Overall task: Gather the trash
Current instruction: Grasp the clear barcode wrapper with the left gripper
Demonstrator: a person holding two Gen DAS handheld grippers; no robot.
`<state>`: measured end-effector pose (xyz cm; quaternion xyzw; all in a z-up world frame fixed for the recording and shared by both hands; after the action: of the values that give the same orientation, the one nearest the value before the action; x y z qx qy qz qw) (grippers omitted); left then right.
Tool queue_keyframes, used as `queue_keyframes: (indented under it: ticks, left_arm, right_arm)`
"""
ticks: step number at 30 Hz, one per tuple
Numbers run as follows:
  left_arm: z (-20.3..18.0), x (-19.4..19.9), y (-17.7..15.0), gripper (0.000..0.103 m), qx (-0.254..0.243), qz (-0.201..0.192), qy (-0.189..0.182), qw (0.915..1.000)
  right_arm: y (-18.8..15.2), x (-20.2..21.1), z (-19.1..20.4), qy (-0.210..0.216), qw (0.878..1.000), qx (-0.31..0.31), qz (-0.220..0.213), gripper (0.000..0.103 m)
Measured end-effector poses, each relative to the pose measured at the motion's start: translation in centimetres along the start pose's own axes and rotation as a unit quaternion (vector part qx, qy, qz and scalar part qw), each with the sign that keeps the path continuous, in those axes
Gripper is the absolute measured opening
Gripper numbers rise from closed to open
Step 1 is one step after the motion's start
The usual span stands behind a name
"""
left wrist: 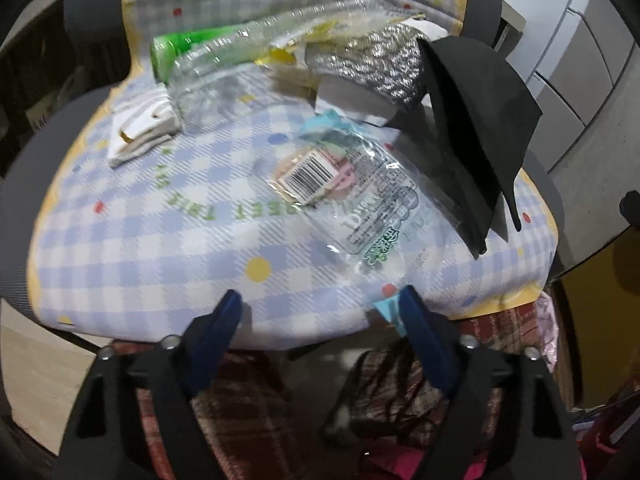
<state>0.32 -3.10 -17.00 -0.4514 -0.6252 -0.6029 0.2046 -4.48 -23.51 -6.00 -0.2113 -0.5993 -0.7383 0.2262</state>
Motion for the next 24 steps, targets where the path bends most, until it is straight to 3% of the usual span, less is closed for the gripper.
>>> queue_keyframes:
  ticks: [5, 11, 12, 13, 16, 18, 20, 24]
  left_arm:
    - [-0.6, -1.4, 0.5, 0.059, 0.01, -0.004, -0.03, 0.9995]
    - [-2.2, -2.4, 1.4, 0.048, 0.034, 0.001, -0.104, 0.994]
    - [-2.3, -2.7, 1.5, 0.047, 0.037, 0.004, -0.111, 0.9931]
    - [-2.4, -2.9, 1.6, 0.047, 0.041, 0.005, -0.115, 0.9924]
    - [-2.8, -2.7, 2.5, 0.029, 0.053, 0.003, -0.143, 0.9883]
    - [-3.1, -2.0, 3.1, 0.01, 0.055, -0.006, -0.161, 0.9855]
    - [-3.5, -1.1, 3.7, 0.002, 0.041, -0.021, -0.16, 0.9861]
    - [-3.4, 1.8, 5.1, 0.0, 0.021, -0.07, -0.13, 0.9888]
  right_arm:
    - [-0.7, -0.5, -1.1, 0.002, 0.999, -0.01, 0.044, 0.095]
    - [0.0, -0.6, -0.7, 0.008, 1.0, 0.004, 0.024, 0.09]
    - [0.2, -0.6, -0.6, 0.01, 1.0, 0.006, 0.015, 0.081]
    - [0.3, -0.5, -0.6, 0.011, 1.0, 0.008, 0.017, 0.066]
    - [0.6, -0.6, -0.4, 0.02, 1.0, 0.003, 0.004, 0.064]
    - [0.8, -0.6, -0.4, 0.022, 1.0, -0.001, 0.002, 0.061]
    - [1.0, -0.6, -0.3, 0.021, 1.0, 0.0, -0.005, 0.056]
    - [1.1, -0.8, -0.6, 0.021, 1.0, -0.007, -0.006, 0.052]
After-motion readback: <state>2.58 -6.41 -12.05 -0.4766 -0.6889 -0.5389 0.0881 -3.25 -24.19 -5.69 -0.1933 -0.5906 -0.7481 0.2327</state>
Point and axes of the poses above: each gripper's, at about its wrist camera, not at the fingertips, and x roughly against the way its jaws point, z to its left, y to its top, the point moved 9 cm from there along -x, roughly the way its jaws point, and after that the axes turned 5 degrees about -z, right-handed, at the moved point
